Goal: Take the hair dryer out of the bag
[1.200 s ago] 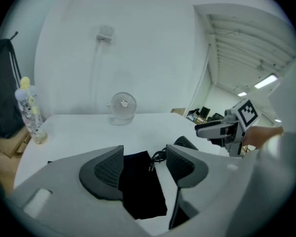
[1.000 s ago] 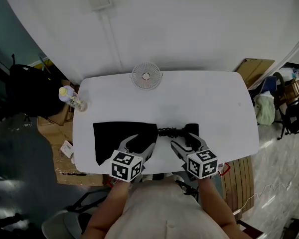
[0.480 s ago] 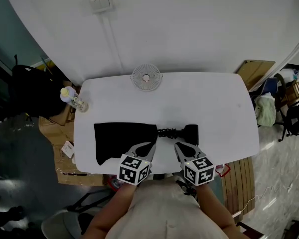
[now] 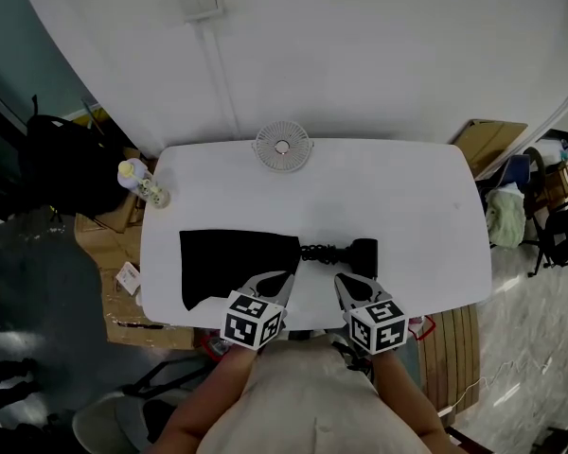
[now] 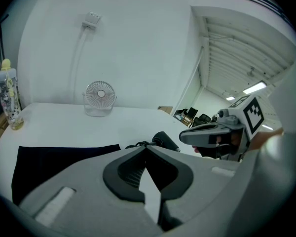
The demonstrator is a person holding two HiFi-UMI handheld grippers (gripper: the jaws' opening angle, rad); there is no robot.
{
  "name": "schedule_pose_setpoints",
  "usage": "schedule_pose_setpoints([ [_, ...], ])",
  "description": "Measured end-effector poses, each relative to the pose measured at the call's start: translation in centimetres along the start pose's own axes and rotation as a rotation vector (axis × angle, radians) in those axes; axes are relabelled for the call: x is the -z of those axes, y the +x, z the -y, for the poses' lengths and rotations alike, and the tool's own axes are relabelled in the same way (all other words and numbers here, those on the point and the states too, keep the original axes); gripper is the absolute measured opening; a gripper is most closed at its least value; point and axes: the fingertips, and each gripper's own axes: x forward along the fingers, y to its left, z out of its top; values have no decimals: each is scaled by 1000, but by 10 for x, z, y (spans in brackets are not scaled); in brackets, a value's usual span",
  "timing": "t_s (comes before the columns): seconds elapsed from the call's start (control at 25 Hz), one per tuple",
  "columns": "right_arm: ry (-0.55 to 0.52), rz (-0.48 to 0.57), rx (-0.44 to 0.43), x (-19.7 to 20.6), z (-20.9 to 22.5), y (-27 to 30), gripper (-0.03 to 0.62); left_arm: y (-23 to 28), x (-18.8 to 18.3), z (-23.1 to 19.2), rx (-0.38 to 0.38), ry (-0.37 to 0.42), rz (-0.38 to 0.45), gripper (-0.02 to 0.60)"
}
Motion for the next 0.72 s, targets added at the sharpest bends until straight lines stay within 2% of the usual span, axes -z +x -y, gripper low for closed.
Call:
schedule_pose_setpoints([
  [0.72,25,-5,-1,4,3,0,14,-4,8,-7,-26,-22,-12,11],
])
